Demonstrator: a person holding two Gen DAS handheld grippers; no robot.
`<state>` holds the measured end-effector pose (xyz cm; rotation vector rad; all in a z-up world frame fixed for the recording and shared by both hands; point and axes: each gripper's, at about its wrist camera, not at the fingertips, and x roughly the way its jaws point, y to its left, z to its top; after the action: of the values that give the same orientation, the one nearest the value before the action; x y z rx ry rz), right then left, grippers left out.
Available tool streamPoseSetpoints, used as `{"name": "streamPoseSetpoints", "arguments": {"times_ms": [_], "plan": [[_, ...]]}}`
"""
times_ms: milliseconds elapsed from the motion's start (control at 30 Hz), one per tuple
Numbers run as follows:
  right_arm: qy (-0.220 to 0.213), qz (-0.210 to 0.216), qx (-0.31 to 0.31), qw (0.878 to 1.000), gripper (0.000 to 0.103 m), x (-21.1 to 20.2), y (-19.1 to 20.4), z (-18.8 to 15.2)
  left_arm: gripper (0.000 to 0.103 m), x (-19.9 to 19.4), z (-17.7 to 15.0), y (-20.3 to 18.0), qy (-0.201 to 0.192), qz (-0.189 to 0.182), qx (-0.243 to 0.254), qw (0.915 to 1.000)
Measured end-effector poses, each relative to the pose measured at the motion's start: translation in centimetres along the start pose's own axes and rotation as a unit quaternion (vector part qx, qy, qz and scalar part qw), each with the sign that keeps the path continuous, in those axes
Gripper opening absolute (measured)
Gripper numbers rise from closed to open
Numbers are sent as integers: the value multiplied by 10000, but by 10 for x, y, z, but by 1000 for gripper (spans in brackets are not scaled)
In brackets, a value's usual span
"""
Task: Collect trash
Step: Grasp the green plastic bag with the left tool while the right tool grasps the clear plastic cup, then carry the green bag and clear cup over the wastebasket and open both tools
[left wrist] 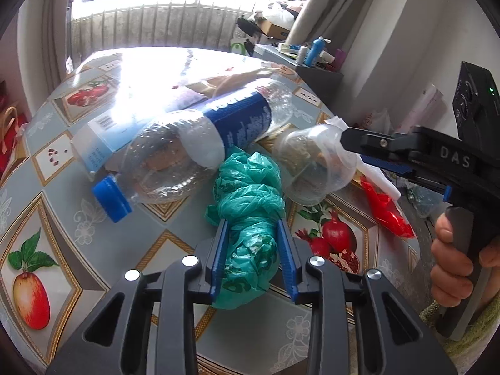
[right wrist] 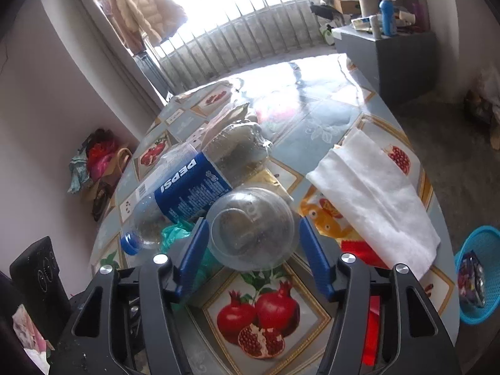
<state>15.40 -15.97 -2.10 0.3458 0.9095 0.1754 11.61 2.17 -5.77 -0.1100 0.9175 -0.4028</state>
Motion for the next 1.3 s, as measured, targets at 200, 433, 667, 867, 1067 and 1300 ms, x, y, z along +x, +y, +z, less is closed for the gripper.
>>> {"name": "streamPoseSetpoints", "arguments": {"times_ms": [200, 433, 667, 867, 1067, 1300], "plan": [[198, 73, -177, 9996, 64, 24, 9, 5, 30, 0, 0, 1, -41, 27, -109, 9999], [319, 185, -107, 9993, 56, 17, 13, 1, 30, -2, -3, 0, -42, 2, -144, 9999], [506, 372, 236, 9977, 56, -15, 3, -9, 30, -2, -2, 2, 20, -73, -117, 9999], [993, 334, 486, 9933, 57, -38, -10, -35, 32, 0, 1, 1, 100, -144, -68, 9998], [1017, -66, 427, 9939, 59, -26, -14, -53, 42, 7, -2, -8, 228, -70, 136, 9996], [965, -193, 175, 9950, 65, -16, -3, -57, 42, 13, -4, -5, 229, 52, 74, 9997]]}}
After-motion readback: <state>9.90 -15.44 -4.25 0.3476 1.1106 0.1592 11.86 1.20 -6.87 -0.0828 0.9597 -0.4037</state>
